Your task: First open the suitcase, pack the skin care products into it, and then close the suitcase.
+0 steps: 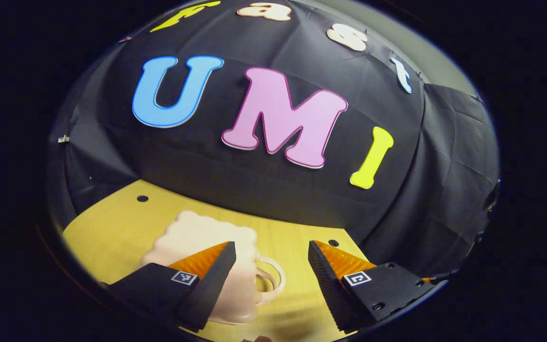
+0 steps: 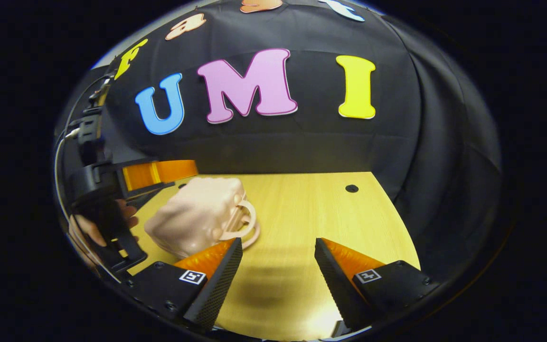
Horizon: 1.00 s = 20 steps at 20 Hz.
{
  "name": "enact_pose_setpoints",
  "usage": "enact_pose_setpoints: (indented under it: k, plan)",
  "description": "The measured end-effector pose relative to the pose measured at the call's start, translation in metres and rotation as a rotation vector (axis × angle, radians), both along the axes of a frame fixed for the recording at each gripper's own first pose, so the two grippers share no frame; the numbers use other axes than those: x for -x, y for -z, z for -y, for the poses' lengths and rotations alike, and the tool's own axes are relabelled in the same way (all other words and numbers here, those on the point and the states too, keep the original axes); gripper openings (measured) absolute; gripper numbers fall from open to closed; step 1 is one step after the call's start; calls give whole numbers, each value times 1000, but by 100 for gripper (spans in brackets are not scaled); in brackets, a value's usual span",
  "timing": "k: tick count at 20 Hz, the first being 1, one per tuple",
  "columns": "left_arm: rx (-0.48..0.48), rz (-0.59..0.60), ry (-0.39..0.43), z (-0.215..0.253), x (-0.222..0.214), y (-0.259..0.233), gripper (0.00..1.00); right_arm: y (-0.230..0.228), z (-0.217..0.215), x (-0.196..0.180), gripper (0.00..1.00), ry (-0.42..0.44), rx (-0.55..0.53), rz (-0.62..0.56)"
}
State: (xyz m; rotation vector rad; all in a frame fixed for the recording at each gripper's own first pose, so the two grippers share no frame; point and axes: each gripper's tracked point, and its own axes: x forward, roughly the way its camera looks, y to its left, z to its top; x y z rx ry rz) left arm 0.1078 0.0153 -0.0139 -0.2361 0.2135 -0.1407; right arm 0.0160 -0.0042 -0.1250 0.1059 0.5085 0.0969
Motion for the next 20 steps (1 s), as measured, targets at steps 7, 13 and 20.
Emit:
enact_pose_setpoints:
  k: [7, 13, 20]
  plan:
    - [-134, 161, -79, -68, 92, -63, 96, -54, -38, 32, 97, 27, 2, 117]
    - [-183, 206, -83, -93, 130, -57, 96, -70, -61, 57, 98, 72, 23, 216]
    - [-190, 188, -76, -103, 149, -51, 96, -73, -62, 79, 97, 130, 23, 241]
